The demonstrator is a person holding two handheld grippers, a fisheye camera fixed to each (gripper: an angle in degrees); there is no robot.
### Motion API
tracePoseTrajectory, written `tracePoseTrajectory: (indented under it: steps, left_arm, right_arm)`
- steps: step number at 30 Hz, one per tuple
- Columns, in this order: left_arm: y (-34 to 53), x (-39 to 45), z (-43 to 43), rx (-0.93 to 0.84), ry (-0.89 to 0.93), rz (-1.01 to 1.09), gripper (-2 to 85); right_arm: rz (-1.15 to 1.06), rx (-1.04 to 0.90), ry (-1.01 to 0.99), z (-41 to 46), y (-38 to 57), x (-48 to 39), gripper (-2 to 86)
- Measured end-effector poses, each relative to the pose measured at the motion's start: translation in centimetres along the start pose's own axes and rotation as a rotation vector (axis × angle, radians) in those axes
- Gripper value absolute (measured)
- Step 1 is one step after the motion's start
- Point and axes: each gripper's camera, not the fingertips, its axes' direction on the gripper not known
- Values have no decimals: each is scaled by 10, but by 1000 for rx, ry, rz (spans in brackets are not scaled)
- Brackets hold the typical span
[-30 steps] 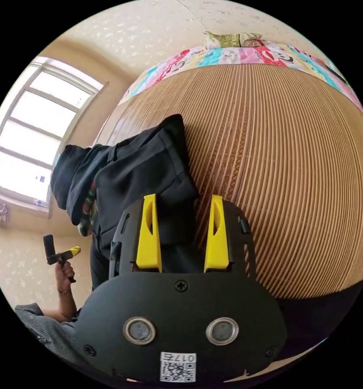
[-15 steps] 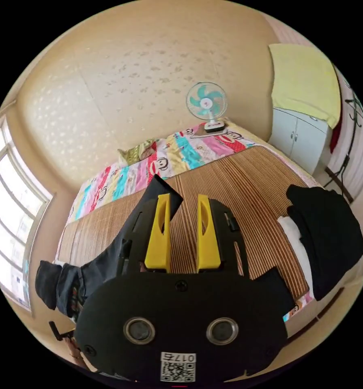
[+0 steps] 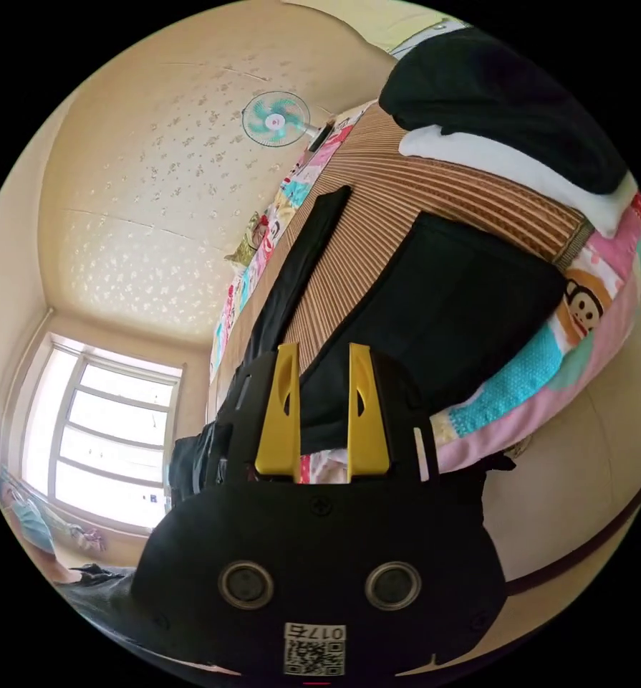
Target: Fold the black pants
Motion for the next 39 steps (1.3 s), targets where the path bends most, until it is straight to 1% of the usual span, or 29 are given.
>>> tracePoseTrajectory:
  steps: [1,2,4,6,8,9,10,11,13,14,15,17,19,21,23,24,26,28,30,31,33,34,36,37,38,39]
  left_arm:
    - [3,8,-23,44,21,70,39]
    - [8,15,-49,99,6,134,39]
    - [13,16,-78,141,-33,154,39]
    - [15,-3,-93,168,-2,92,39]
    - [20,-51,-88,189,38,-97,45]
    - [23,-64,-83,185,66,-151,47]
    - [31,-85,-72,183,140,-223,55]
    - [43,-96,-65,207,176,-258,65]
    - [62,-103,-59,254,144,-292,87]
    - [71,-103,-55,263,92,-297,118]
    - [74,-101,-52,259,62,-293,134]
    - [76,-88,-30,148,-20,-227,164]
    - [79,-84,-15,96,-19,-198,171]
    - [83,-90,-9,123,84,-206,176]
    - [85,-108,-8,189,216,-265,181]
    - [85,-112,-10,214,229,-277,181]
    - [86,-124,-23,319,253,-310,165]
    - [83,-130,-29,365,265,-309,153]
    - [73,-137,-20,329,247,-305,135]
    - [67,-143,-8,274,265,-319,116]
    - [72,-154,1,278,373,-351,80]
    - [80,-159,3,307,450,-354,70]
    - [90,-163,3,316,524,-344,61]
    - [92,-165,3,309,621,-306,57]
    - [90,-167,6,288,782,-241,54]
    - [88,-167,7,272,860,-210,53]
  right_arm:
    - [11,31,-19,-9,17,11,101]
    - [19,49,-26,-15,25,17,101]
    - [54,126,-43,-37,52,36,102]
    - [78,173,-41,-51,67,47,107]
    - [105,188,1,-59,77,59,116]
    - [143,184,46,-61,81,68,118]
    - [180,188,65,-64,85,77,122]
    - [193,200,62,-67,87,81,124]
    - [258,251,91,-80,93,93,141]
    - [278,260,110,-83,94,96,143]
    - [311,281,142,-91,96,99,147]
    - [329,336,168,-103,99,101,147]
    - [323,339,118,-107,97,107,142]
    - [319,288,40,-97,90,115,140]
    - [294,251,-28,-88,86,118,139]
    - [292,250,-40,-85,85,117,139]
    - [307,287,-44,-88,89,114,136]
    - [297,330,-95,-90,94,111,132]
    - [286,336,-102,-90,96,108,125]
    - [287,319,-94,-87,96,108,116]
    - [281,293,-103,-82,96,108,87]
    - [258,277,-110,-81,96,105,61]
    - [181,281,-104,-85,97,95,41]
    - [155,282,-102,-90,95,89,36]
    - [140,287,-112,-93,95,86,34]
    - [98,308,-168,-100,93,81,30]
